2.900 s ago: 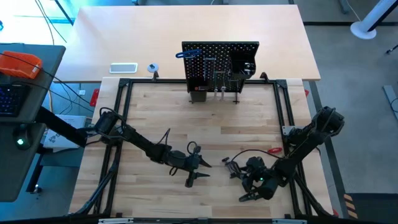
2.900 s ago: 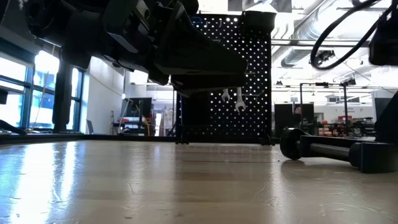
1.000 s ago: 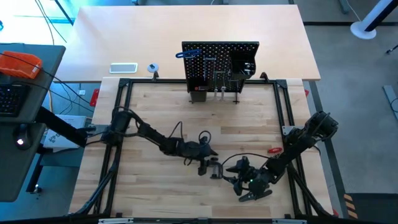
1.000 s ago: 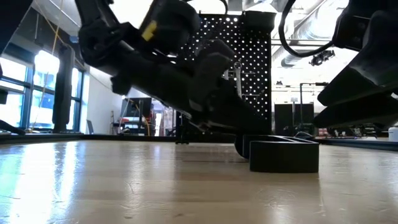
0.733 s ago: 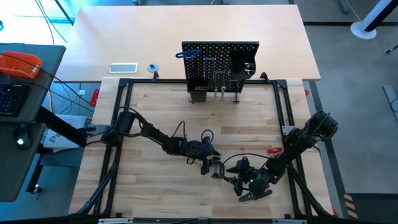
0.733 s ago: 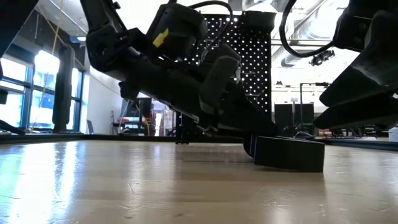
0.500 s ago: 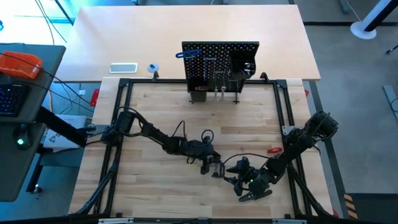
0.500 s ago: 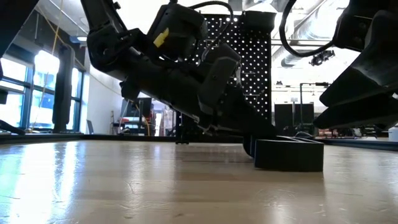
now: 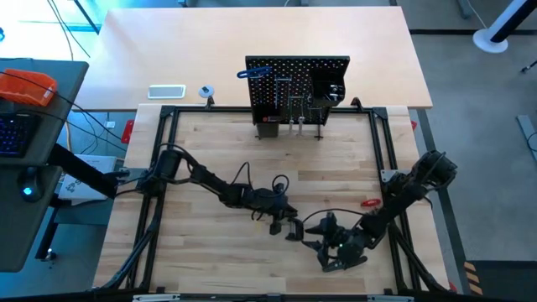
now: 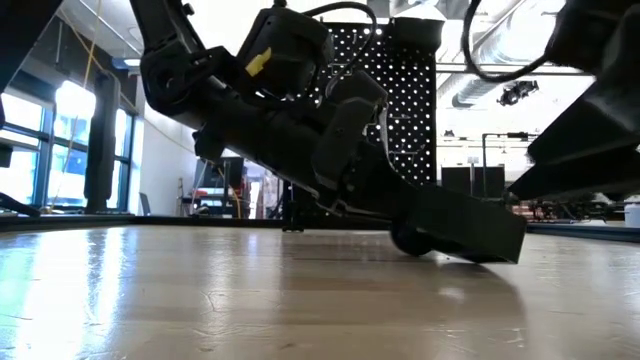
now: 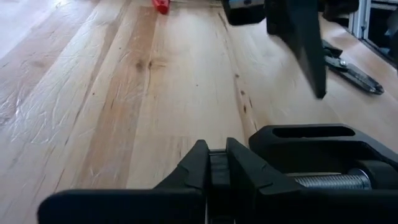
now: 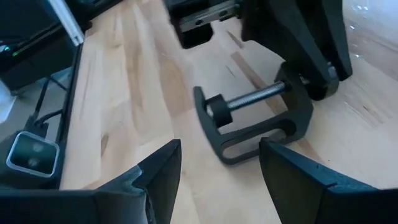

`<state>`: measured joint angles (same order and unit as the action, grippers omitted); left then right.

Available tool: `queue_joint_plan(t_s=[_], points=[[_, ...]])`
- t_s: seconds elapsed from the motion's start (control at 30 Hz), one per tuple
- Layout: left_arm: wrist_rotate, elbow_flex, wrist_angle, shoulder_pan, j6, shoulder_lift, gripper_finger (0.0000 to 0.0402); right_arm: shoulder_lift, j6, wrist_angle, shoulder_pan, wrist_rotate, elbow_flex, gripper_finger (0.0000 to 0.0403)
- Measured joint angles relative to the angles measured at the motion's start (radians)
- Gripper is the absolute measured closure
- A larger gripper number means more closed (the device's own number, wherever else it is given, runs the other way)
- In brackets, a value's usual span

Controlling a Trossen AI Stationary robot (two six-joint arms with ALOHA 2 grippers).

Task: Hang tools onto peg board
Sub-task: Hang the c-clamp on the pegboard

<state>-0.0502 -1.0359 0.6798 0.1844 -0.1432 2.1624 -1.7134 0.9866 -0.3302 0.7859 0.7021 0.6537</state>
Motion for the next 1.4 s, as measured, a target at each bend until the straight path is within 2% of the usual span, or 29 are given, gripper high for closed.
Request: queue_joint_plan(t_s=[0.27, 0.73, 0.83, 0.93, 1.03, 1.17, 1.4], points=[[-0.006, 0.005, -0.074, 0.000, 0.052, -0.067, 0.0377, 0.002, -0.098, -0.028, 0.059, 0.128, 0.000, 0.0192], [-0.042, 0.002, -0.147, -0.001, 0.116, -0.194, 0.0377, 0.002, -0.114, -0.018, 0.066, 0.135, 0.000, 0.0192], [-0.043, 0.002, -0.150, -0.001, 0.122, -0.210, 0.0377, 0.002, -0.162, -0.020, 0.067, 0.143, 0.000, 0.0192], [-0.044, 0.002, -0.156, -0.001, 0.120, -0.222, 0.0377, 0.002, -0.282, -0.009, 0.086, 0.198, 0.025, 0.0192], [-0.054, 0.002, -0.173, -0.003, 0.113, -0.233, 0.0377, 0.002, -0.381, 0.074, 0.109, 0.293, 0.074, 0.0192], [-0.065, 0.002, -0.187, -0.007, 0.103, -0.264, 0.0377, 0.002, -0.412, 0.259, 0.129, 0.400, 0.149, 0.0192], [-0.065, 0.002, -0.180, -0.029, 0.069, -0.330, 0.0377, 0.002, -0.413, 0.446, 0.131, 0.488, 0.240, 0.0192]])
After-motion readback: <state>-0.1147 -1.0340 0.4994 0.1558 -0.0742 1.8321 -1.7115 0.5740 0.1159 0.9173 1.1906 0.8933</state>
